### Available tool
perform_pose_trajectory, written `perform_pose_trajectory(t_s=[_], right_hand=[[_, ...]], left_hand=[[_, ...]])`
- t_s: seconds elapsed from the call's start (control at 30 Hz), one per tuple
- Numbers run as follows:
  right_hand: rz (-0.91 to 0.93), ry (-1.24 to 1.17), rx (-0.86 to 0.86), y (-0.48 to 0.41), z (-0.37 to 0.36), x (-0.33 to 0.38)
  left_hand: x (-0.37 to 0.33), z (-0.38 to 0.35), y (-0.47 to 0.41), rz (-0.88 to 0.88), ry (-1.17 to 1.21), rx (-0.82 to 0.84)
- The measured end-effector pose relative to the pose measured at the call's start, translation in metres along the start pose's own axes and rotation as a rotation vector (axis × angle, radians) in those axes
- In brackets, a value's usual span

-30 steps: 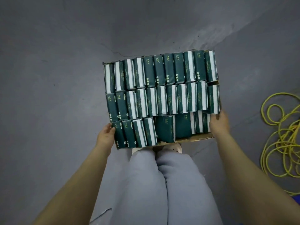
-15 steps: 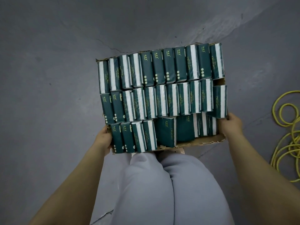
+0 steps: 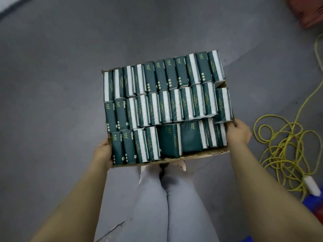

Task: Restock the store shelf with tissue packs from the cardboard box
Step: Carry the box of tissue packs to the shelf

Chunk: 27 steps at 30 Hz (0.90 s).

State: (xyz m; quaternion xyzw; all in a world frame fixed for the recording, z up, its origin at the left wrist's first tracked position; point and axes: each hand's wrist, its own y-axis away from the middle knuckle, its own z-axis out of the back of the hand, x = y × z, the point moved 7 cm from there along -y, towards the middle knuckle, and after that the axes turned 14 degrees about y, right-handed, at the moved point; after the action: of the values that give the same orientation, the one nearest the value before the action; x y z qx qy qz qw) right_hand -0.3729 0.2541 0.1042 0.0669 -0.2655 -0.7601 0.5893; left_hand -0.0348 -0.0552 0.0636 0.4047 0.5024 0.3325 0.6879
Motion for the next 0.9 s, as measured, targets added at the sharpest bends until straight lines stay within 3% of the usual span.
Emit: perform_pose_trajectory(t_s=[0.2, 0.33, 0.67, 0.9], right_hand=[[0.080, 0.009, -0.031, 0.086, 0.174, 0.070], [0.131, -0.035, -0.093, 0.135, 0.260, 0.113], [0.140, -0.244, -0.249, 0.157, 0.359, 0.240], [0.108, -0.307, -0.291, 0.143, 0.398, 0.293]], left_hand=[[-0.130, 0.015, 0.186, -0.151, 0.126, 0.096], [-0.204, 0.029, 0.264, -0.260, 0.225, 0.136], [-0.382, -0.017, 0.306, -0.404, 0.354, 0.295], [-0.463, -0.064, 0.325, -0.464, 0.358, 0.366]])
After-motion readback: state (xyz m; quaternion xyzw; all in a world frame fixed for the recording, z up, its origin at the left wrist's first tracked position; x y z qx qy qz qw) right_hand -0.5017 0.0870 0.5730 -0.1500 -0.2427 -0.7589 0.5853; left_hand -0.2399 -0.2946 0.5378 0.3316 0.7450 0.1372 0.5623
